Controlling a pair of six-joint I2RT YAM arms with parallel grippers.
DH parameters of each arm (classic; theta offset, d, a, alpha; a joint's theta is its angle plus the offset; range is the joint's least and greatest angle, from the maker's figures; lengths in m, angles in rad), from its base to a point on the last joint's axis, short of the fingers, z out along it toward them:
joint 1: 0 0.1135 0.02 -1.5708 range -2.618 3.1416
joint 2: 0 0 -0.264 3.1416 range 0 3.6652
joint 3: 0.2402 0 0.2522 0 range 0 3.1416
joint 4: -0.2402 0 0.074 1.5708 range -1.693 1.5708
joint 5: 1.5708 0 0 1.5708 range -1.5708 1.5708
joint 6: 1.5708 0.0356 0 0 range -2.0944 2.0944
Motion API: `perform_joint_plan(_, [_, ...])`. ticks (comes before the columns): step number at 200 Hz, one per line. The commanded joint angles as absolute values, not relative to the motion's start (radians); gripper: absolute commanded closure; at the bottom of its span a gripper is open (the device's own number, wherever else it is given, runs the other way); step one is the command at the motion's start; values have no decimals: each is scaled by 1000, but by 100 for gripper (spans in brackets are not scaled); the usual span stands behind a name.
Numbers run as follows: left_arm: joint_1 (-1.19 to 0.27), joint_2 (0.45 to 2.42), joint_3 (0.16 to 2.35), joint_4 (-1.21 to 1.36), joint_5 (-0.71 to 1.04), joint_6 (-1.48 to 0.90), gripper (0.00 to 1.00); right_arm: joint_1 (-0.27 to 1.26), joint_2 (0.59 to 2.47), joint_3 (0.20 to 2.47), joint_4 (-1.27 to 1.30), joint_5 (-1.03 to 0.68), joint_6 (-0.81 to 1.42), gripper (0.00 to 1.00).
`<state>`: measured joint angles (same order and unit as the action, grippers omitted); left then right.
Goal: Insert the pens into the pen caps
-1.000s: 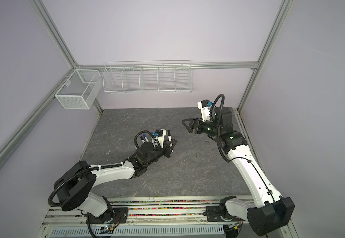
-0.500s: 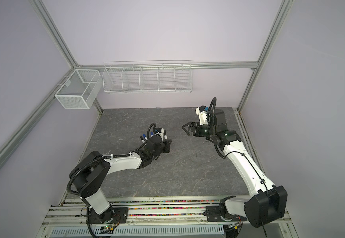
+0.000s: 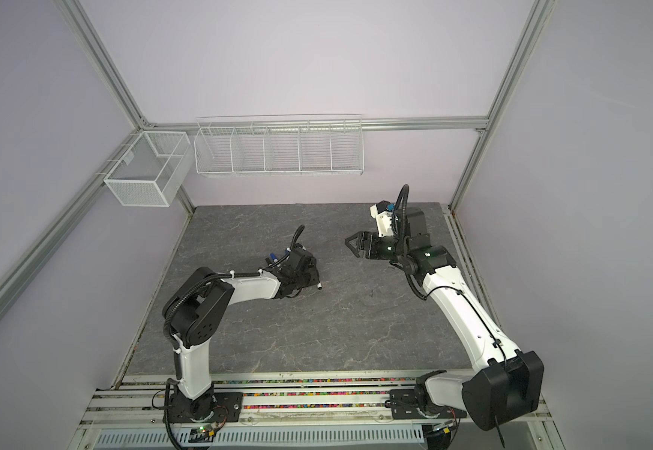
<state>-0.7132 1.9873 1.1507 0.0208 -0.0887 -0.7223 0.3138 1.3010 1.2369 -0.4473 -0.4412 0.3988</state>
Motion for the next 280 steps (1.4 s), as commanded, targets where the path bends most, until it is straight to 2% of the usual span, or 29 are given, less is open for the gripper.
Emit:
perform_joint_plan(1, [-703,2010,1195,-78,-68,-751,70,307,1289,1236,-471,-443,376,20])
perform_joint_plan(66, [-701,1975,1197,-88,-78,-731,68,307,1282,1243,-503,-410,355,20])
perform_joint_plan(88, [-705,1903,1178,-51,-78,-690,63,307,1264,1249,-519,-349,338,20])
perform_joint_plan(100, [-710,1844,1161,-18,-83,-654,58,306,1232,1236,-512,-248,328,19])
perform_joint_plan(120, [-721,1703,1118,21,-136,-580,55,304,1154,1175,-467,-11,315,17])
perform_joint_plan(137, [-721,1575,1068,29,-225,-509,51,302,1073,1065,-362,249,300,7])
perform_joint_plan(150, [-720,1475,1013,20,-384,-491,50,301,1029,949,-232,399,248,2])
perform_joint_plan(154, [-716,1444,997,13,-435,-480,48,302,1020,907,-168,441,214,0])
perform_joint_plan(159, [-707,1403,976,-1,-485,-464,46,302,1013,844,-100,494,184,9])
perform_joint_plan(162, [-698,1379,965,-8,-509,-452,45,301,1012,813,-68,528,170,11])
perform_joint_plan(185, [-591,1232,874,-81,-649,-396,34,283,1091,693,77,682,63,12])
perform_joint_plan(189, [-565,1212,854,-88,-668,-392,25,279,1119,688,82,708,67,11])
perform_joint_plan(193, [-542,1194,832,-87,-677,-382,3,274,1145,683,93,733,72,11])
perform_joint_plan(198, [-510,1174,808,-81,-678,-371,1,269,1180,673,117,755,74,11])
perform_joint_plan(225, [-395,1097,661,21,-832,-327,1,249,1348,588,364,782,2,11])
perform_joint_plan(239, [-353,1094,601,99,-849,-272,1,239,1439,562,491,765,-48,11])
perform_joint_plan(253, [-303,1113,571,110,-855,-319,1,225,1513,537,612,727,-83,11])
perform_joint_plan(269, [-255,1146,561,118,-842,-368,0,220,1534,505,704,600,-127,11])
perform_joint_plan(280, [-236,1167,587,80,-821,-383,0,212,1533,492,727,599,-106,11])
